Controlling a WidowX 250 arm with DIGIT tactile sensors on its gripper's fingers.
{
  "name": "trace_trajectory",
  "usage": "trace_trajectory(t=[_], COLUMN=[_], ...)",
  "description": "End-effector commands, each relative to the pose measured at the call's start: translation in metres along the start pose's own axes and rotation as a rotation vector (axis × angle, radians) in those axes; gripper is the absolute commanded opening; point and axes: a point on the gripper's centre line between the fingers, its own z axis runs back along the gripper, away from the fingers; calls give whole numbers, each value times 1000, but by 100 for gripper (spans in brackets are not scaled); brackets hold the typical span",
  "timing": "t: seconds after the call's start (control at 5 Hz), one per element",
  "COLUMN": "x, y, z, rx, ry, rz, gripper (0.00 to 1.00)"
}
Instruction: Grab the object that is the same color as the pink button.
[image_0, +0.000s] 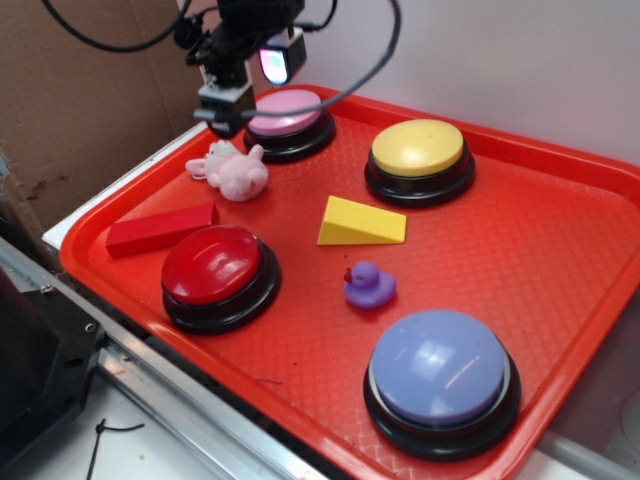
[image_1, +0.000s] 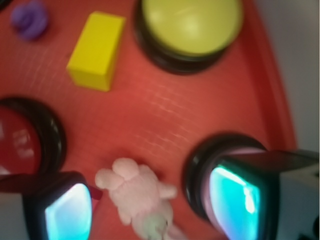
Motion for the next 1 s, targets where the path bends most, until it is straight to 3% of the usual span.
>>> trace_trajectory(t=[0.0, 0.4, 0.8], x=[-5, -36, -34], y=[-18, -28, -16], z=[-19, -23, -43], rx=[-39, -89, -101], ry=[-42, 24, 67], rz=[-200, -46, 14], gripper=[100, 100, 100])
